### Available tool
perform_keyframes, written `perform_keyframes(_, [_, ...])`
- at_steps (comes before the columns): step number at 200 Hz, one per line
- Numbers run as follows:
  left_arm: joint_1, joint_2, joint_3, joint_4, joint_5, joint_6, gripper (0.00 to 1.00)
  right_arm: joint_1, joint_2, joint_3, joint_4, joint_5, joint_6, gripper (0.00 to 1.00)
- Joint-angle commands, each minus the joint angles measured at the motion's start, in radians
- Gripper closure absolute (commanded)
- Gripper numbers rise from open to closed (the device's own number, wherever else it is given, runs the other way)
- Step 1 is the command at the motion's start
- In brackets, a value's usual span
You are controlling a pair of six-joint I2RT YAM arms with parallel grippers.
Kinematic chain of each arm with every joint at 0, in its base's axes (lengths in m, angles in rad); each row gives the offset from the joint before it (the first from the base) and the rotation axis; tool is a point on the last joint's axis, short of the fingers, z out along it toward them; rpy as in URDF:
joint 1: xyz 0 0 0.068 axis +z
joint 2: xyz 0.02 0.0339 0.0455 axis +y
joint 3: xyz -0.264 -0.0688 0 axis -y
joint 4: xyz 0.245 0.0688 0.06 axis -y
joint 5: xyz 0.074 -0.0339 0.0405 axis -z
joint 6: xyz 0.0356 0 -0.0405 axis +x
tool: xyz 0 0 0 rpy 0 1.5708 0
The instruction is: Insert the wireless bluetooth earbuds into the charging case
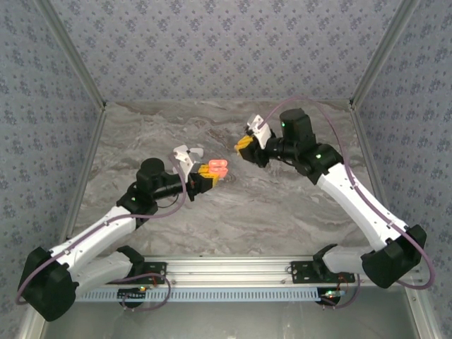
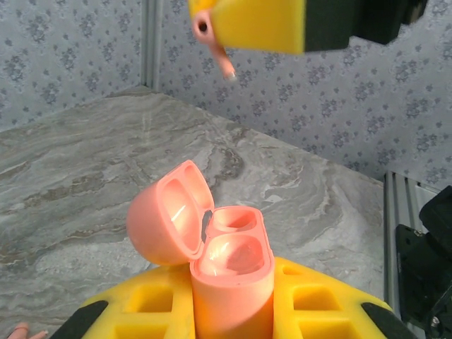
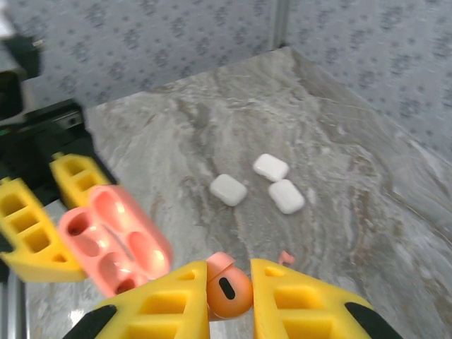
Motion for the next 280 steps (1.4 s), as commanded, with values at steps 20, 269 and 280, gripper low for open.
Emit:
perform_keyframes(20, [-0.007,0.005,0.039,0.055,0.072,-0.011,0.96,0.061,-0.026,-0.036,0.061,-0.025,-0.096,0.80])
perform_keyframes(269, [-0.007,0.006,0.056,0.082,0.067,-0.033,0.97,0.133,-0.065,-0.155,0.105,-0.029,-0.148,0.74])
perform_keyframes(280, [-0.007,0.006,0.058,0.081,0.067,-0.032,0.97,0.122,-0.061,-0.141,0.093,-0.058,-0.134,0.69])
